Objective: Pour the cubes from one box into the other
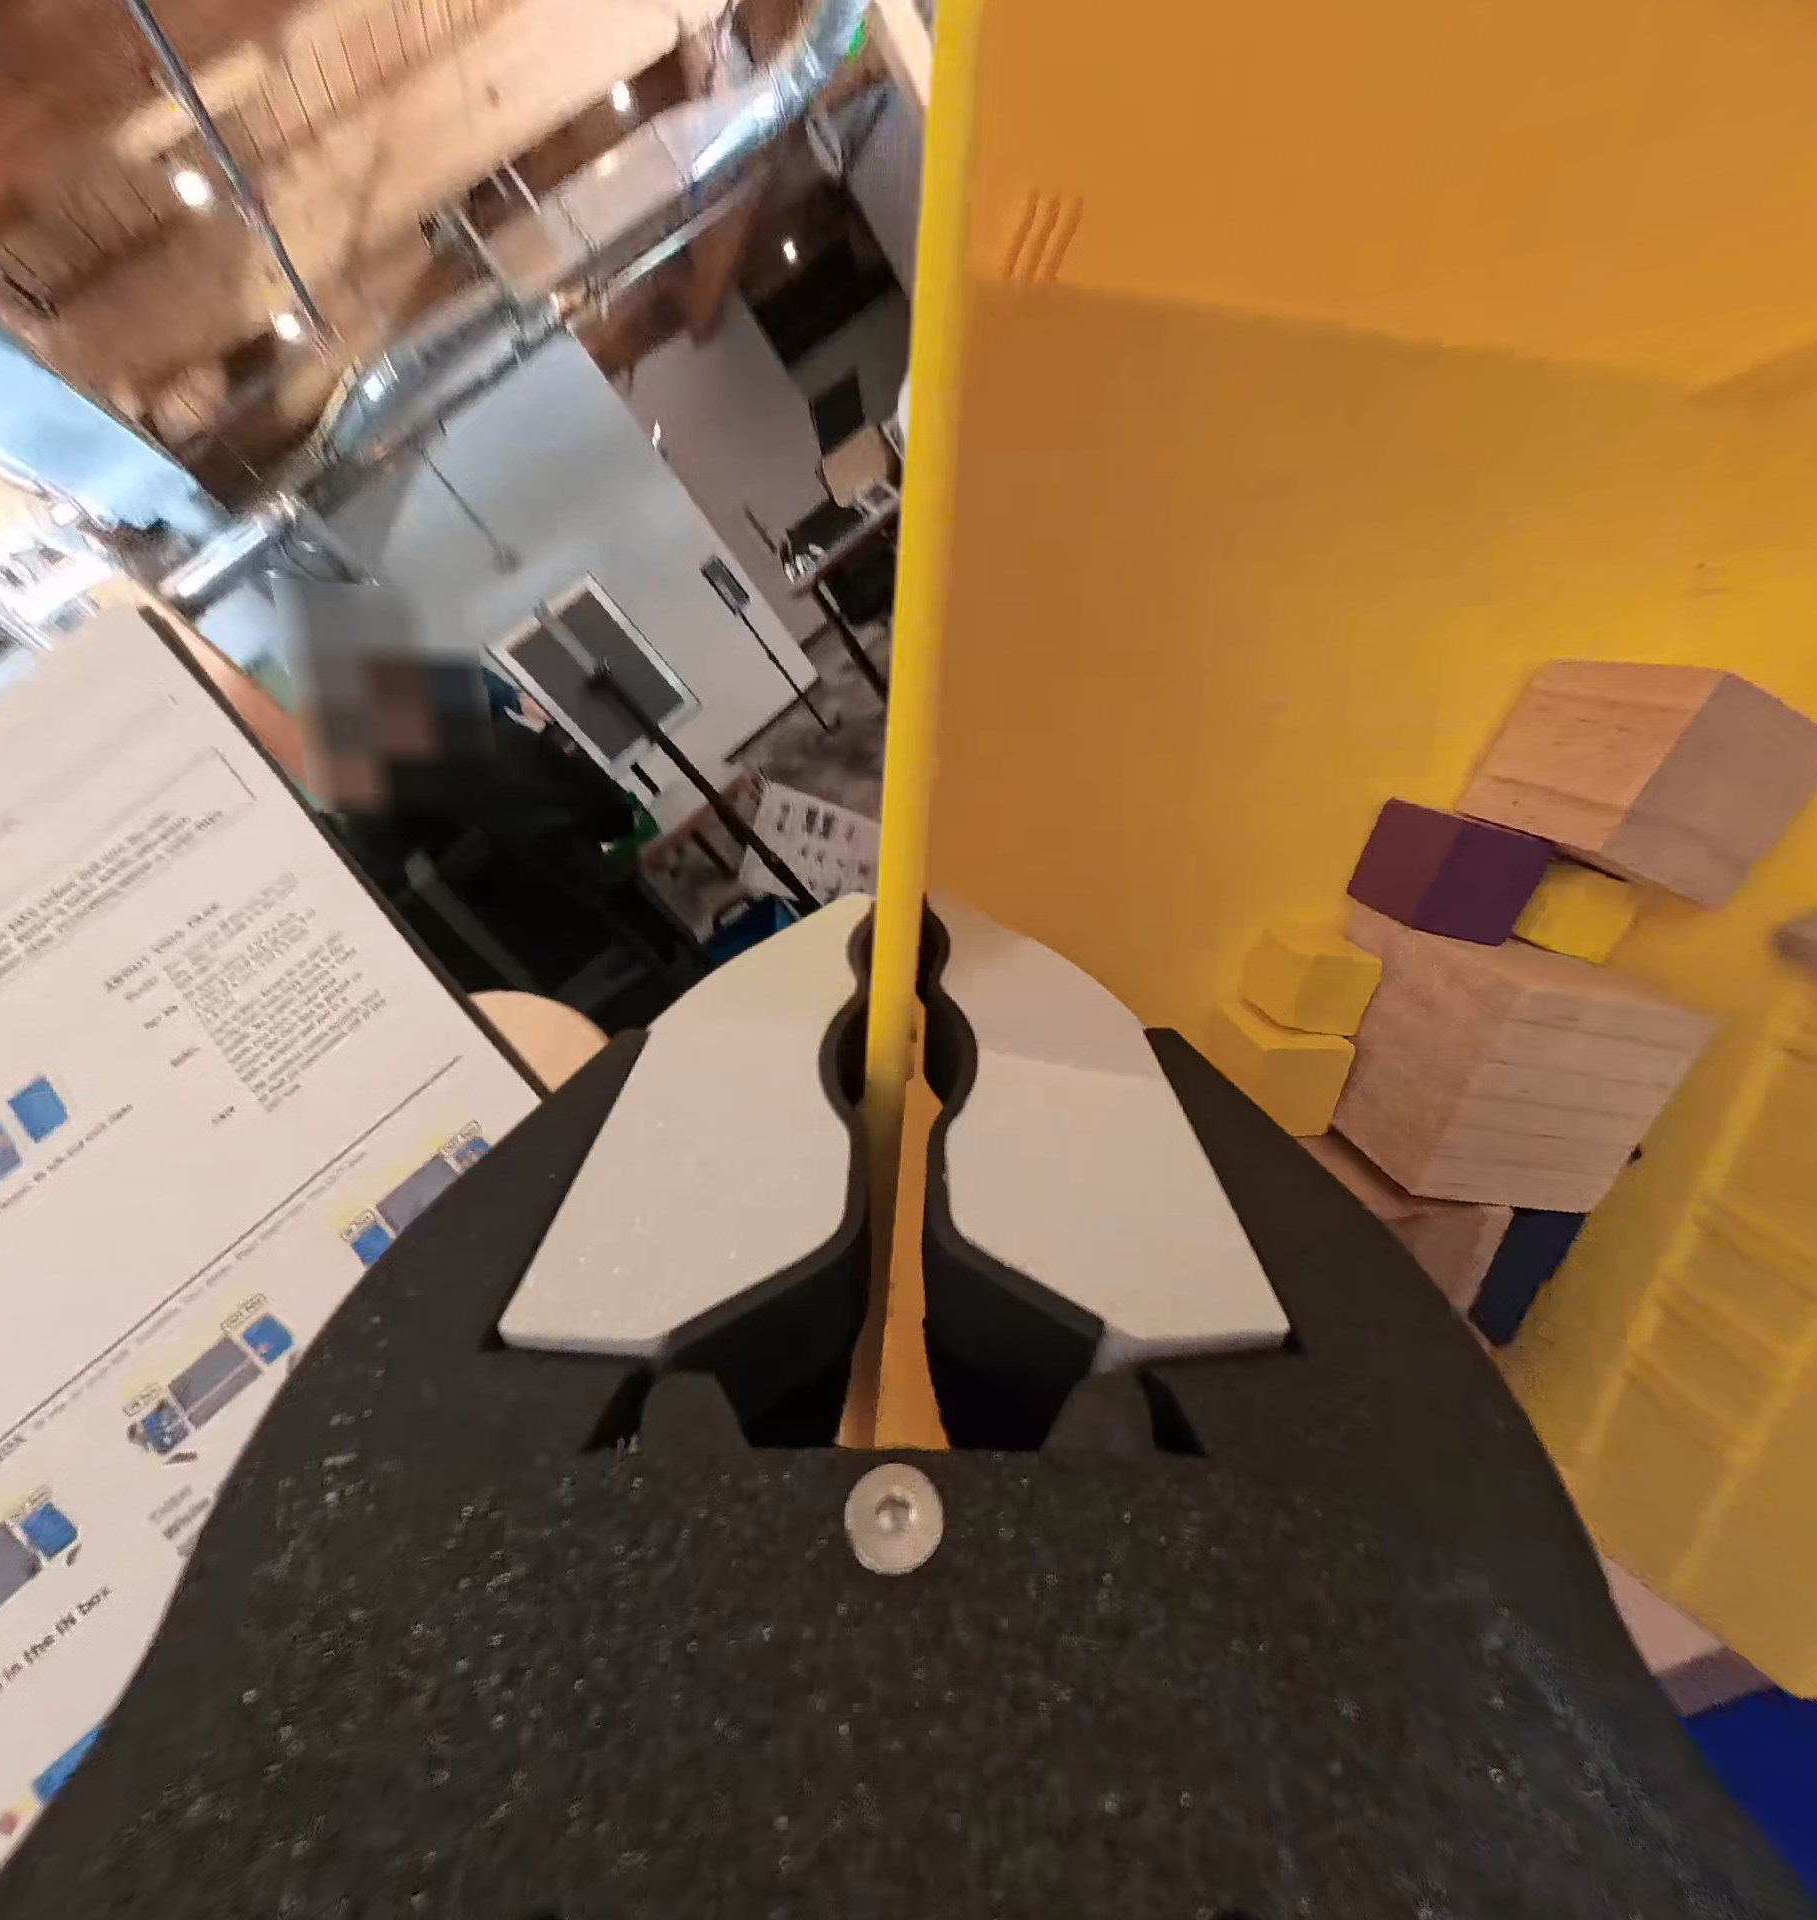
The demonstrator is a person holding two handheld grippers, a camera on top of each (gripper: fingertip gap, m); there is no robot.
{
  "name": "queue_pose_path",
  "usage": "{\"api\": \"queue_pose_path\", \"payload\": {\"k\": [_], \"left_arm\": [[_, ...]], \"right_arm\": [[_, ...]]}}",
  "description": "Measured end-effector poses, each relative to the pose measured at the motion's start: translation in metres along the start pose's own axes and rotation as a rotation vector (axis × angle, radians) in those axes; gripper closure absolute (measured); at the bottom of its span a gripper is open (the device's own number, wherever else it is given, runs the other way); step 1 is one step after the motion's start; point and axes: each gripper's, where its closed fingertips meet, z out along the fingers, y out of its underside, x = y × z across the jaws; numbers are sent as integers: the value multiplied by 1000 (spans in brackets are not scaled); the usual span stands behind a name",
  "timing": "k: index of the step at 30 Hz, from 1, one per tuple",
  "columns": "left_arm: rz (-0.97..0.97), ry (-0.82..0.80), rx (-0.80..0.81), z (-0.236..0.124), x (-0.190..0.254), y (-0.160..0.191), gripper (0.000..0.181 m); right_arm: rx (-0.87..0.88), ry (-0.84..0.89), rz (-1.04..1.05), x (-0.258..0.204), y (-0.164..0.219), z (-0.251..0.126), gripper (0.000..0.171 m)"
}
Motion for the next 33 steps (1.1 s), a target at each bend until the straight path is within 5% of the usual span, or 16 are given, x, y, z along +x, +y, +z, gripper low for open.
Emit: {"api": "queue_pose_path", "payload": {"k": [20, 33], "left_arm": [[1, -133, 306, -24, -6, -37, 177], [33, -78, 130, 1, 12, -5, 177]], "right_arm": [[298, -83, -130, -6, -41, -9, 165], [224, -24, -89, 18, -53, 1, 166]]}}
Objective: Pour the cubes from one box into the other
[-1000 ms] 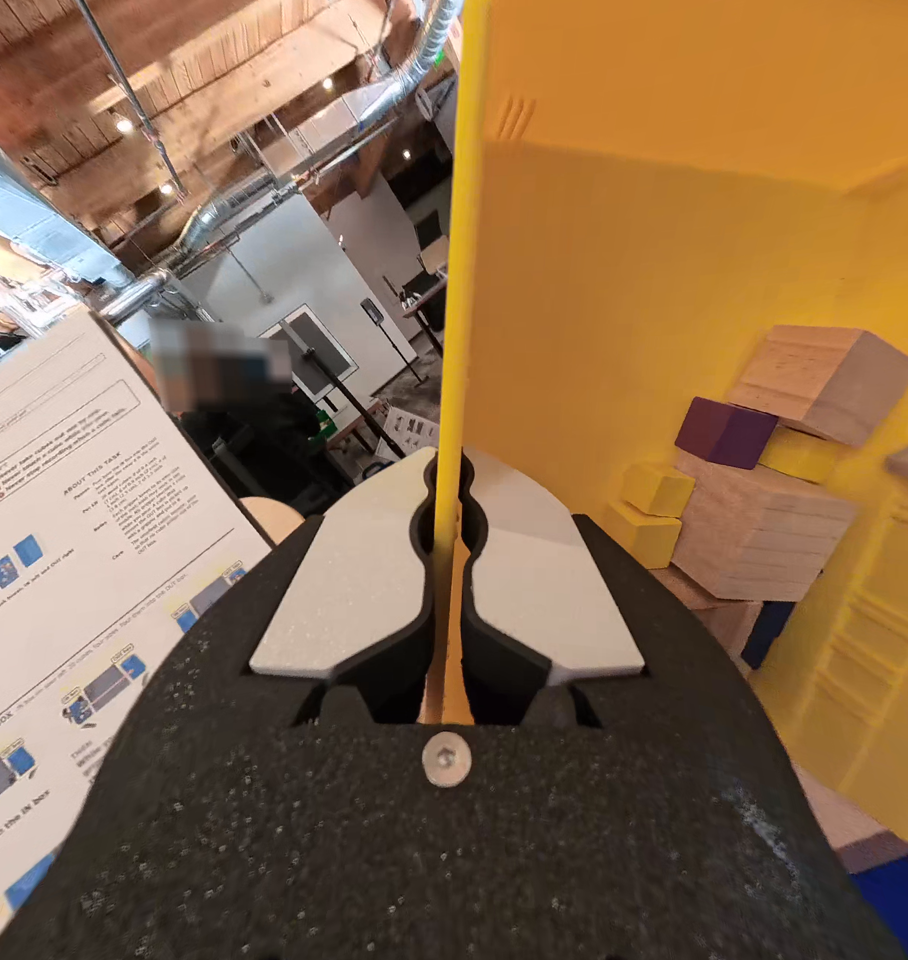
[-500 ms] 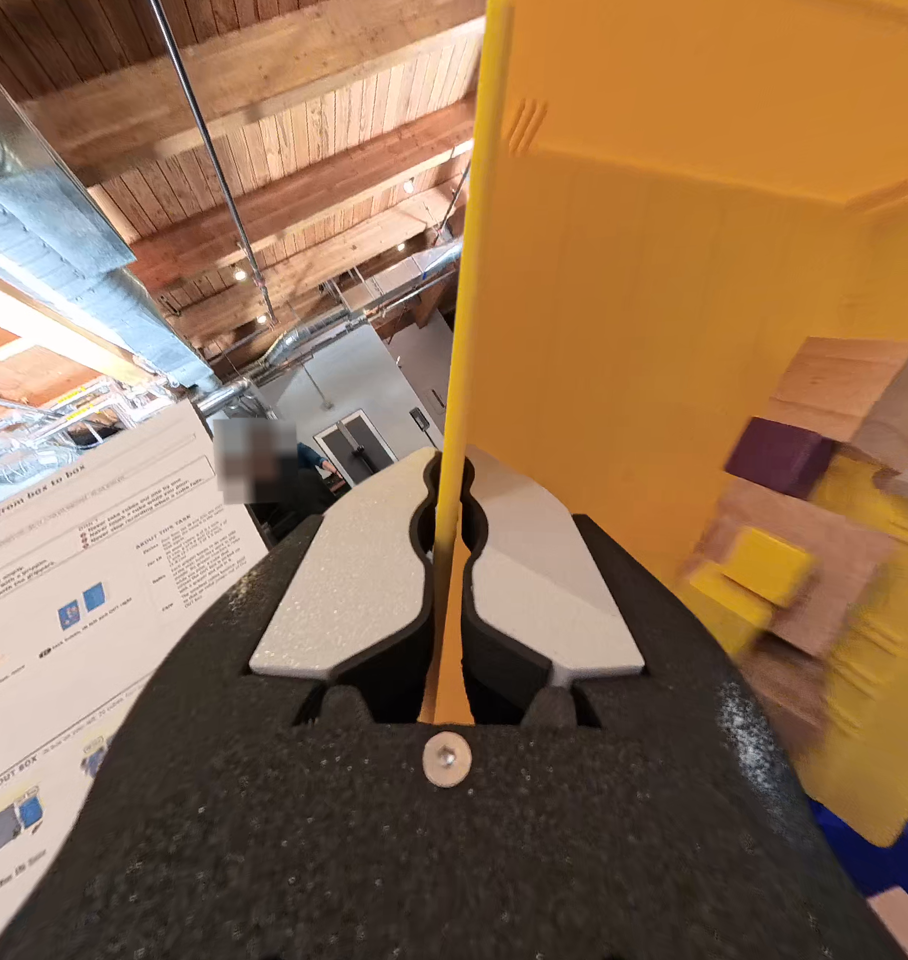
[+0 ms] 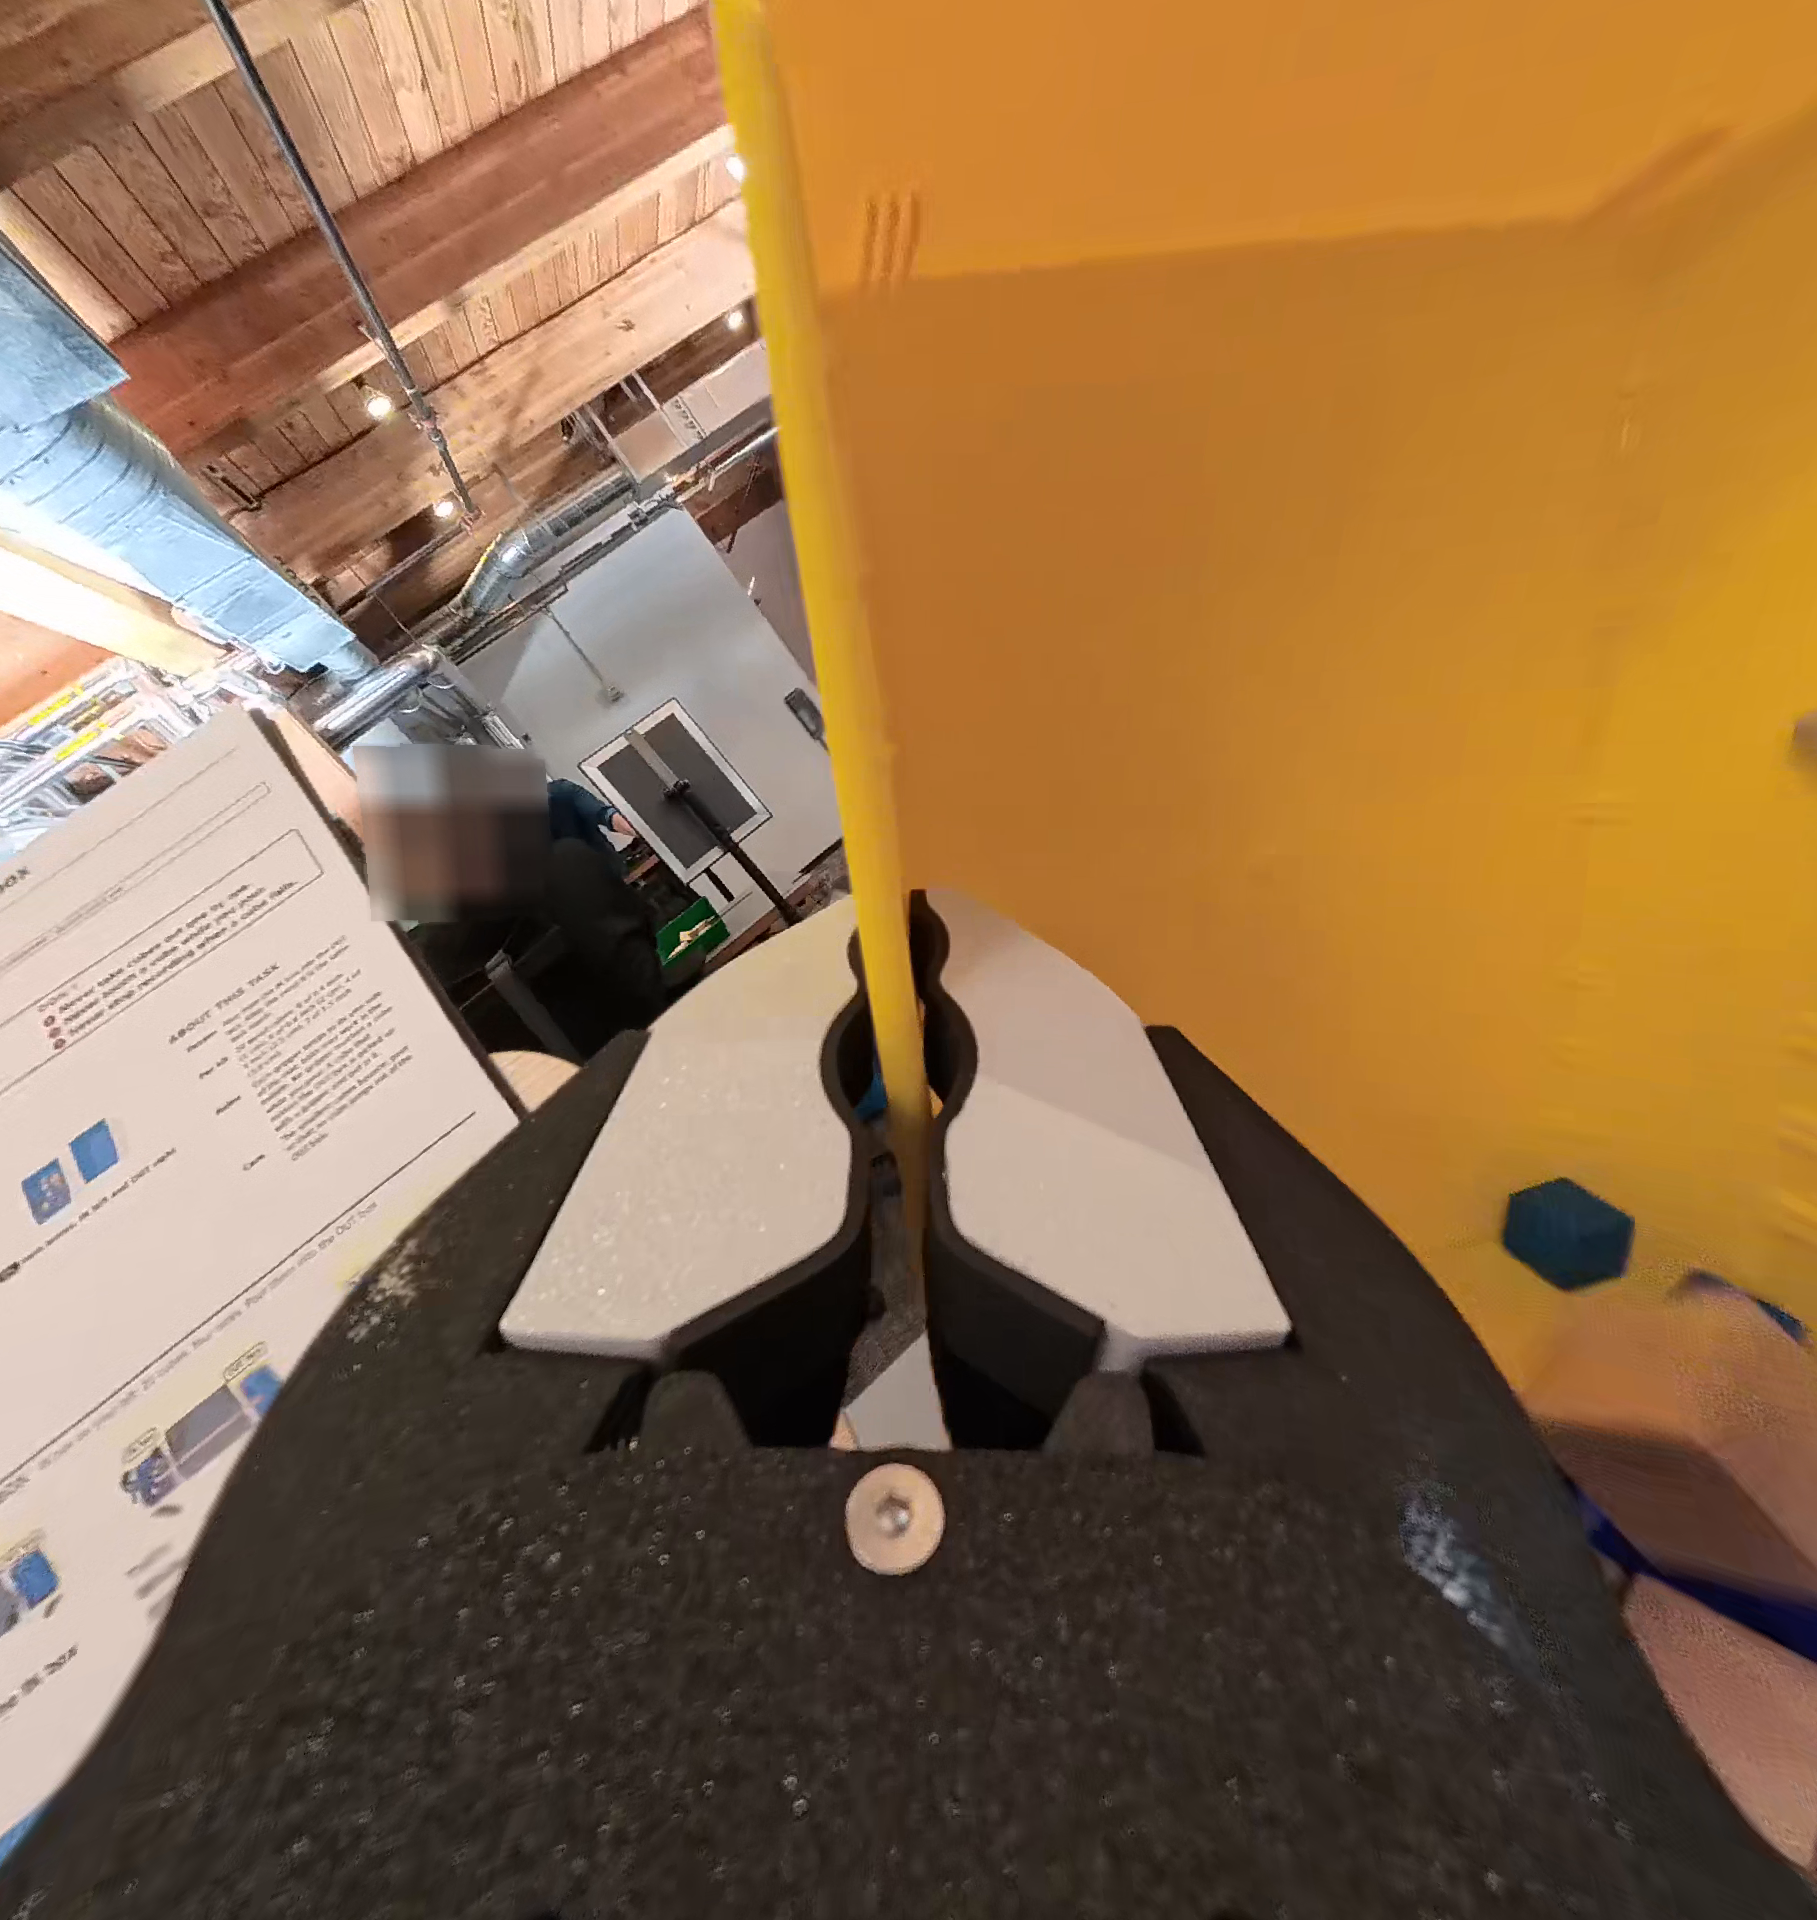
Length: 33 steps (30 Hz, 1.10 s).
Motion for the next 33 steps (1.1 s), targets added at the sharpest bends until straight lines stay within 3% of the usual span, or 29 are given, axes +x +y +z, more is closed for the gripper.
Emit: {"api": "queue_pose_path", "payload": {"k": [12, 17, 23, 33], "left_arm": [[15, -31, 24, -2, -23, -9, 177], [37, -95, 179, -25, -35, -26, 177], [74, -190, 319, -71, -48, -47, 178], [32, -133, 140, -67, -56, -24, 178]], "right_arm": [[25, -66, -39, -21, -3, 11, 166], [132, -118, -112, -36, -16, 1, 166], [298, -112, -253, -60, -42, -44, 166], [172, -65, -270, -69, -32, -40, 166]]}}
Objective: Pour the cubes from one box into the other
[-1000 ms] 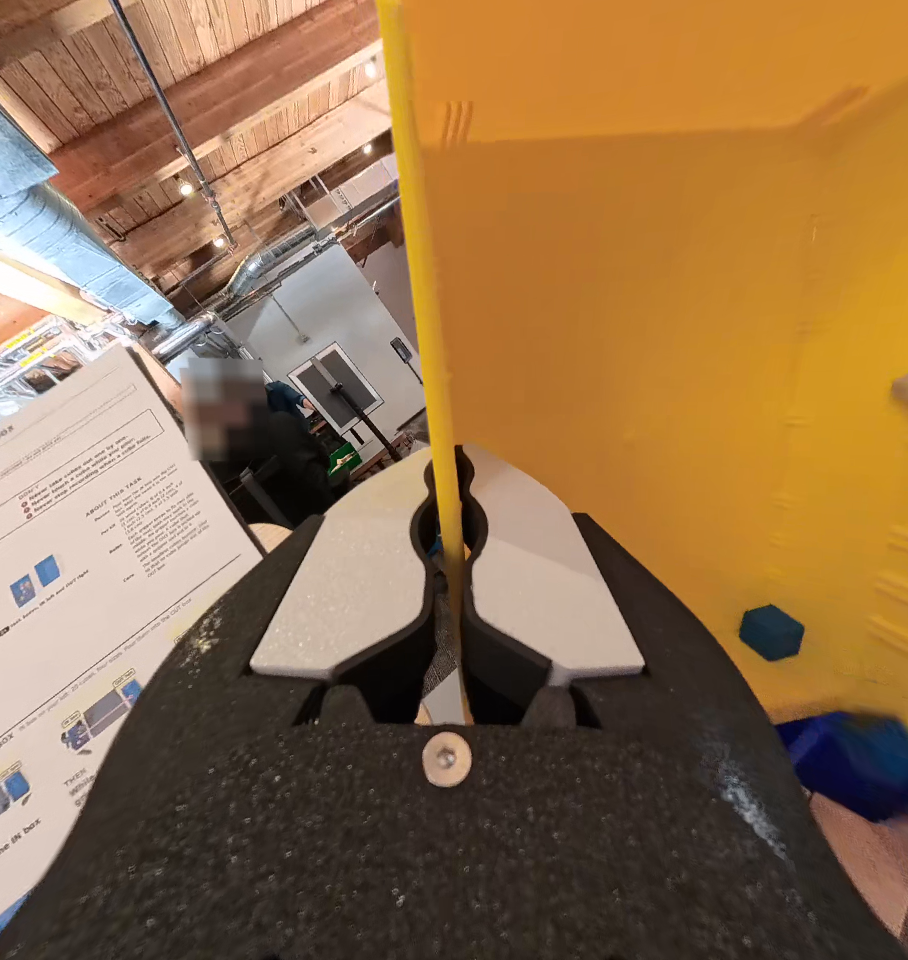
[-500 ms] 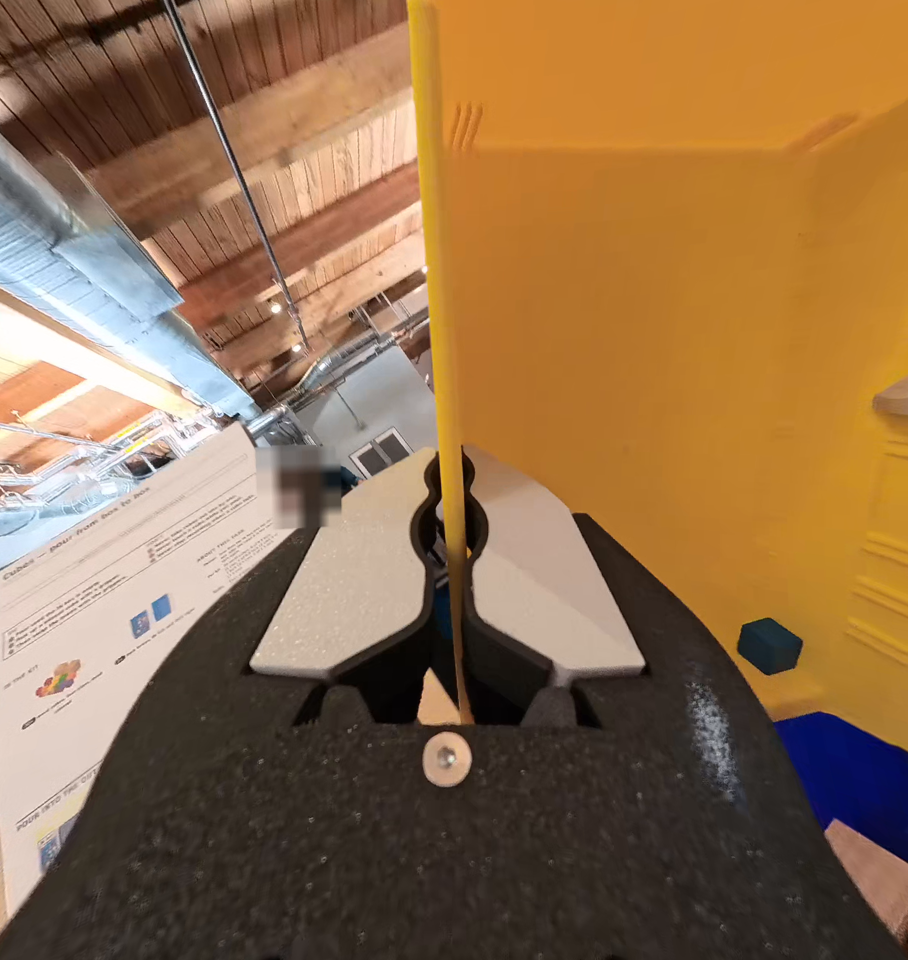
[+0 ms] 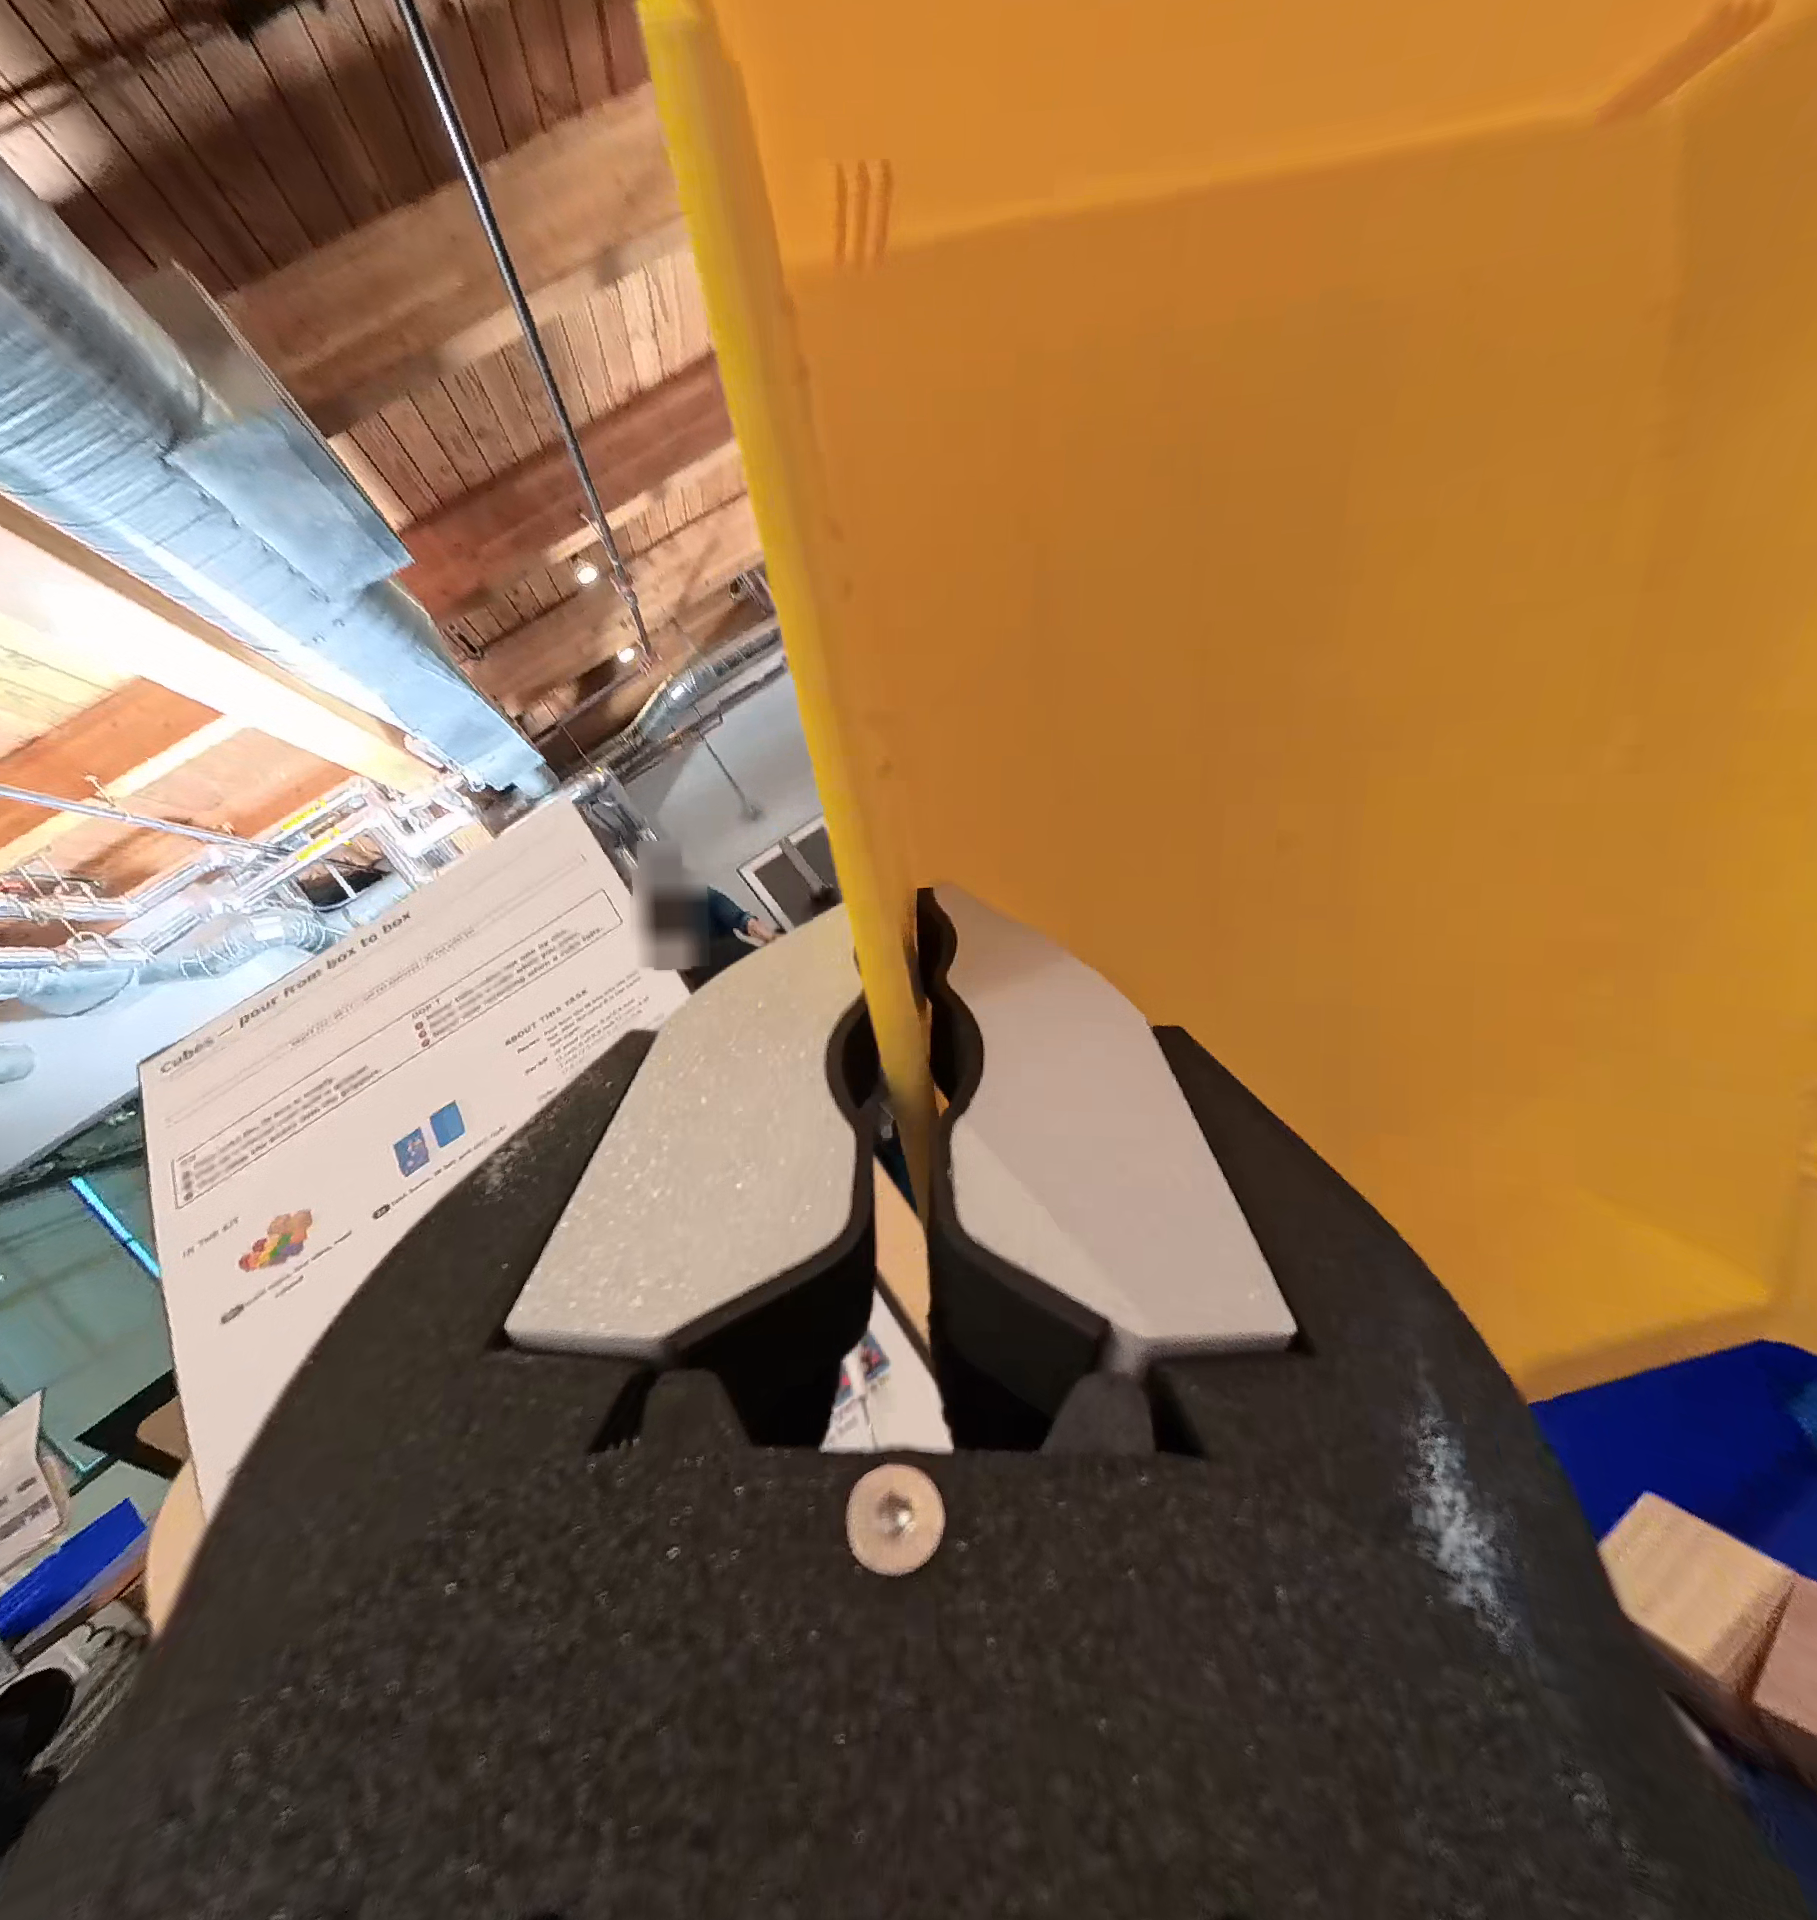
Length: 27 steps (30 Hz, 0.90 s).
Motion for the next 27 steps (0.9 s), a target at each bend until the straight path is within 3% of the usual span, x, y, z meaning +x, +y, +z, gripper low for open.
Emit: {"api": "queue_pose_path", "payload": {"k": [4, 8, 12, 15, 19, 23, 27], "left_arm": [[-57, 25, -78, -1, -32, 3, 177], [-140, 49, -181, -13, -92, 6, 178], [-154, 45, -329, -45, -159, 25, 177], [-177, 34, -473, -83, -210, 55, 177], [-286, 69, -789, -159, -267, 135, 177], [-475, 107, -1119, -258, -311, 239, 177], [-563, 99, -1384, -352, -346, 330, 177]], "right_arm": [[-84, -23, -10, -30, -18, 7, 166], [-188, -53, -89, -87, -46, 12, 166], [-336, -108, -101, -163, -60, 13, 166], [-495, -135, -128, -230, -47, 10, 165], [-804, -212, -173, -332, 8, 4, 165], [-1167, -311, -222, -441, 96, -14, 165], [-1540, -417, -162, -536, 190, -55, 163]]}}
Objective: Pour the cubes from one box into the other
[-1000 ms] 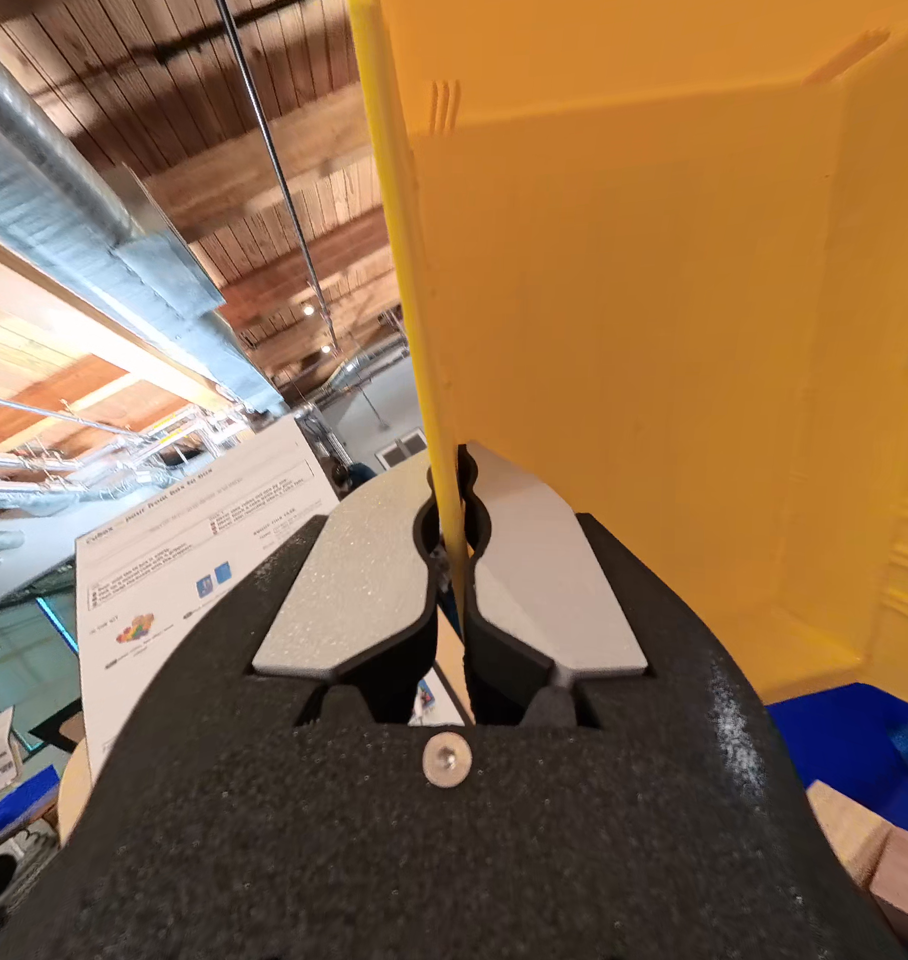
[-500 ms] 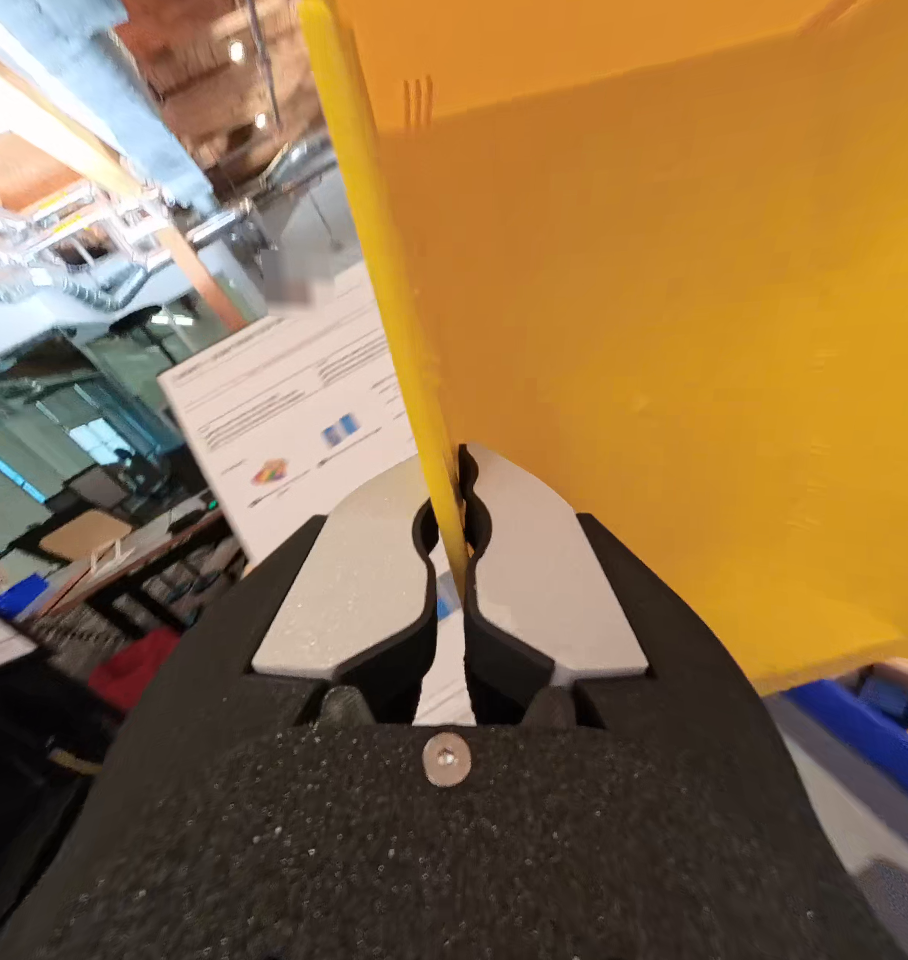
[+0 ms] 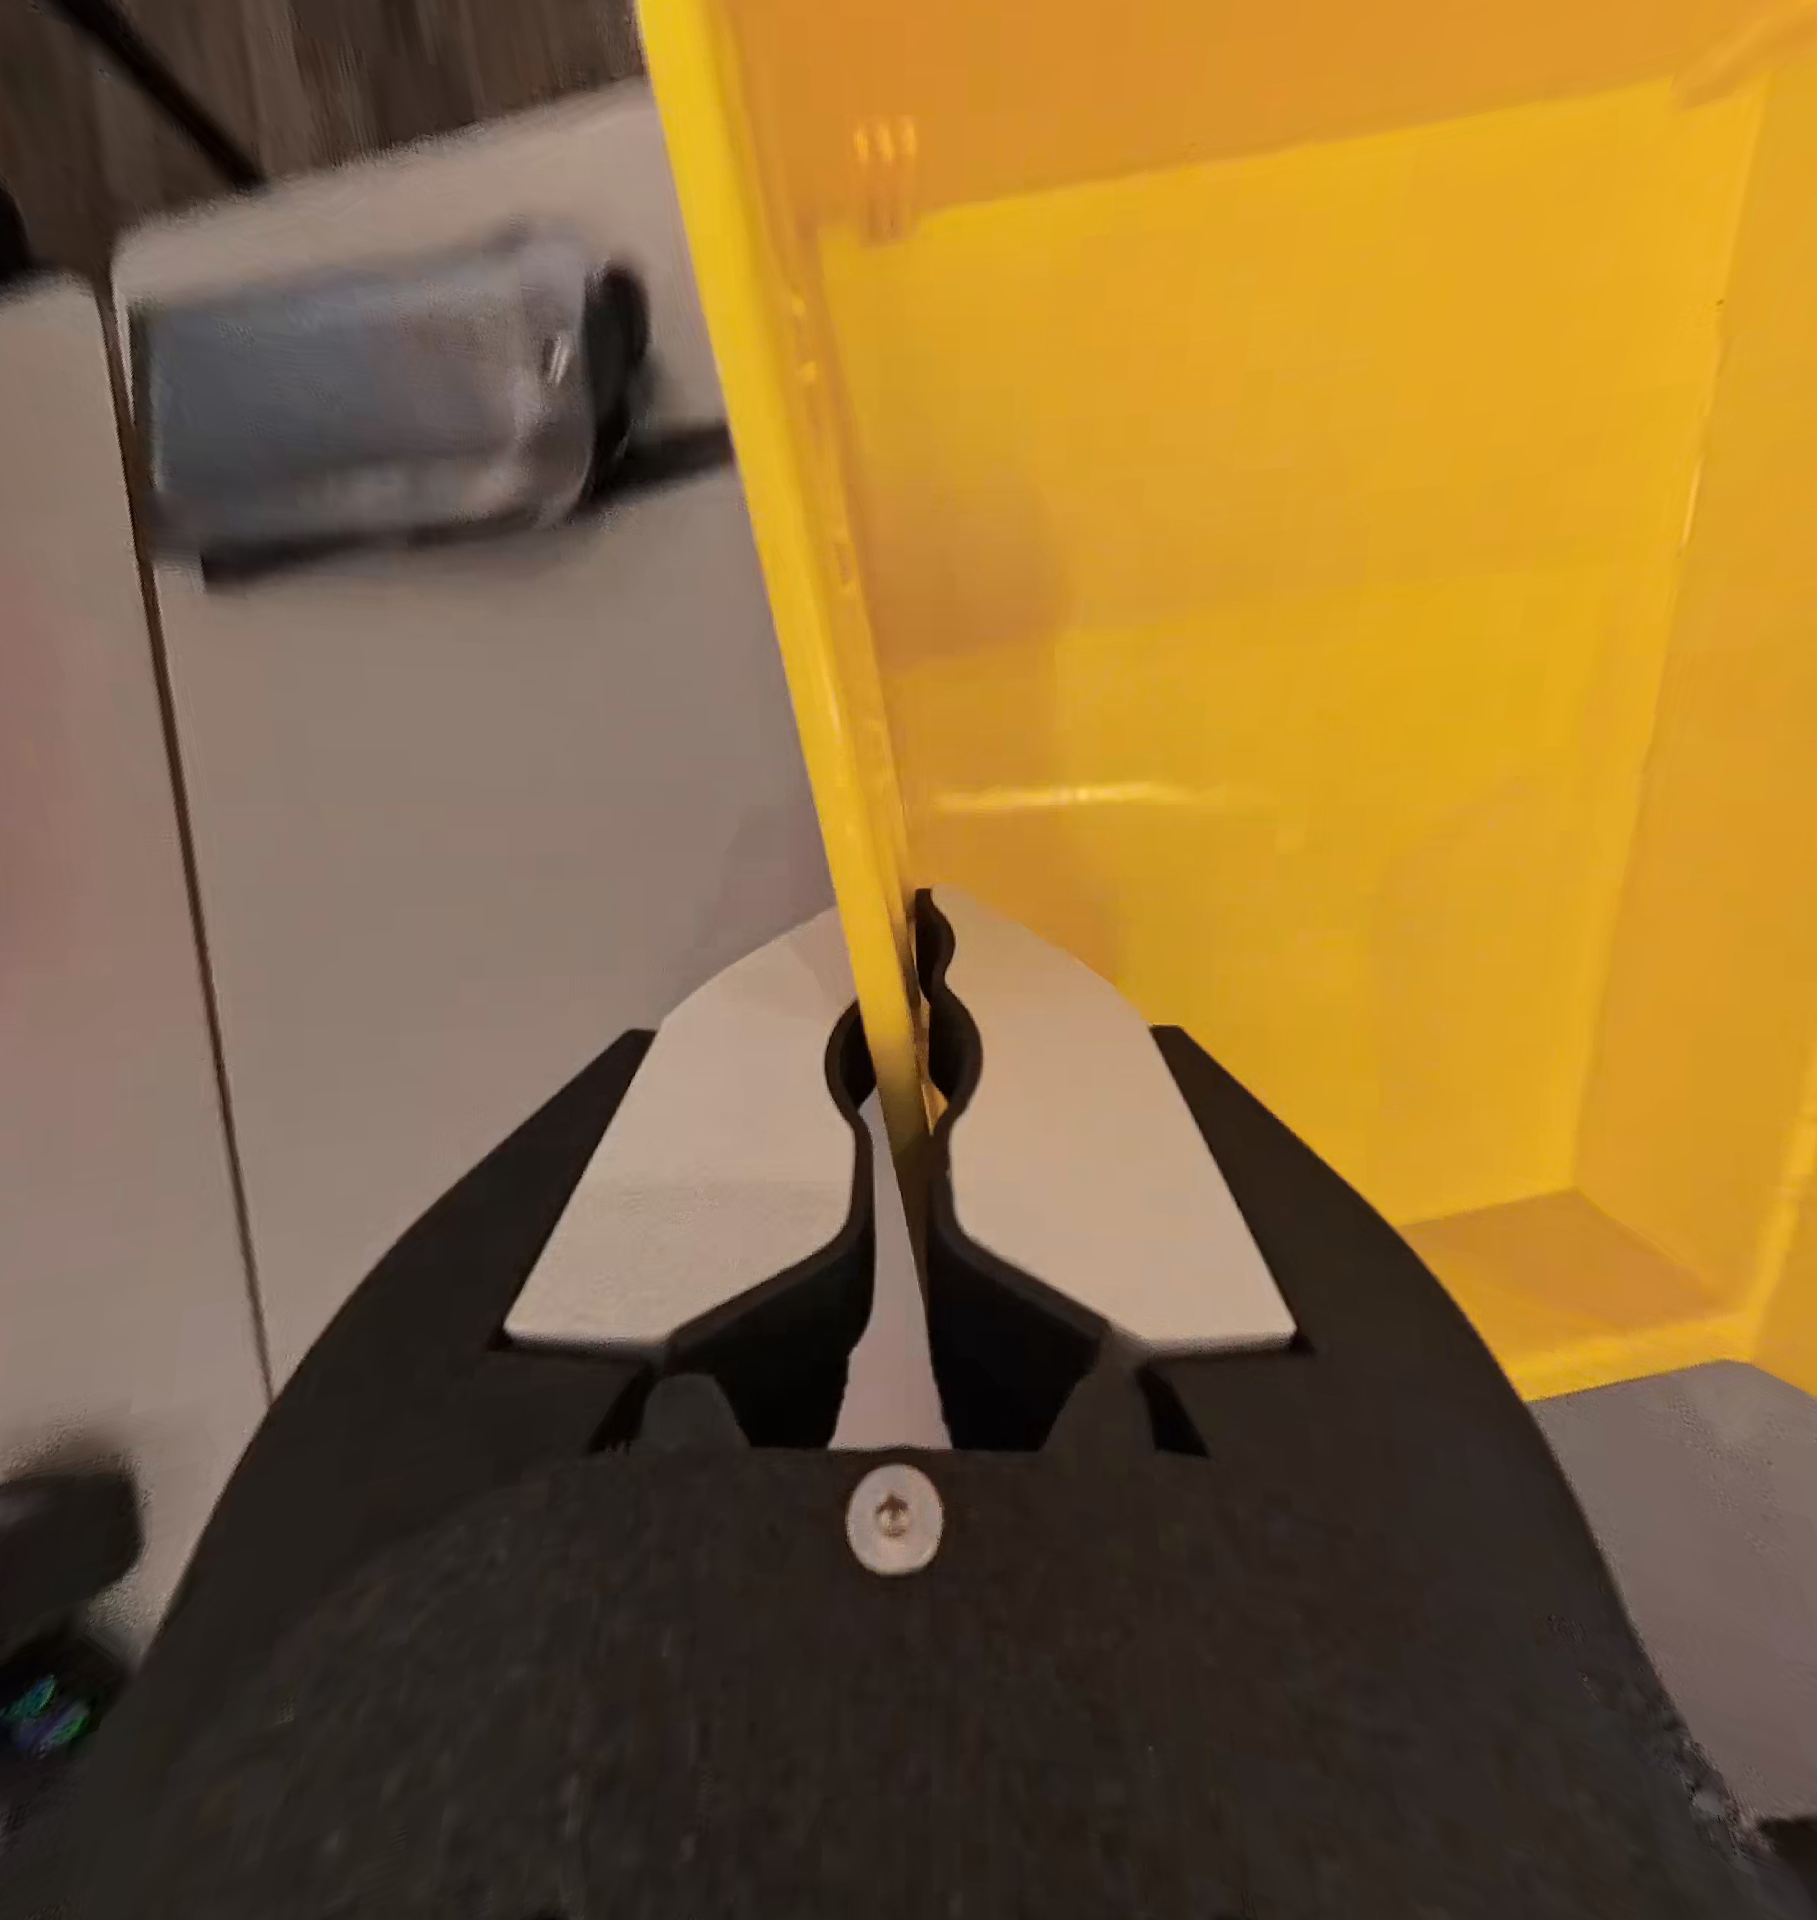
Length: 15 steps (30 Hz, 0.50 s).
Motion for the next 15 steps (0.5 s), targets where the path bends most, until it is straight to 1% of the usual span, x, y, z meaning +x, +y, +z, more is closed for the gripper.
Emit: {"api": "queue_pose_path", "payload": {"k": [2, 3, 6, 8, 11, 15], "left_arm": [[-8, -18, -77, 14, -34, 27, 177], [-14, -22, -107, 20, -48, 37, 178], [-54, -9, -181, 39, -77, 61, 178], [-85, 39, -228, 53, -85, 74, 178], [-129, 103, -258, 72, -94, 81, 178], [-122, 119, -304, 94, -97, 88, 177]], "right_arm": [[-107, -43, 12, -31, 3, 38, 164], [-137, -32, 4, -41, 2, 53, 164], [-150, 18, 3, -63, -13, 78, 165], [-174, 58, -6, -68, -19, 90, 165], [-201, 52, 34, -71, -26, 104, 165], [-225, 69, 53, -67, -25, 126, 165]]}}
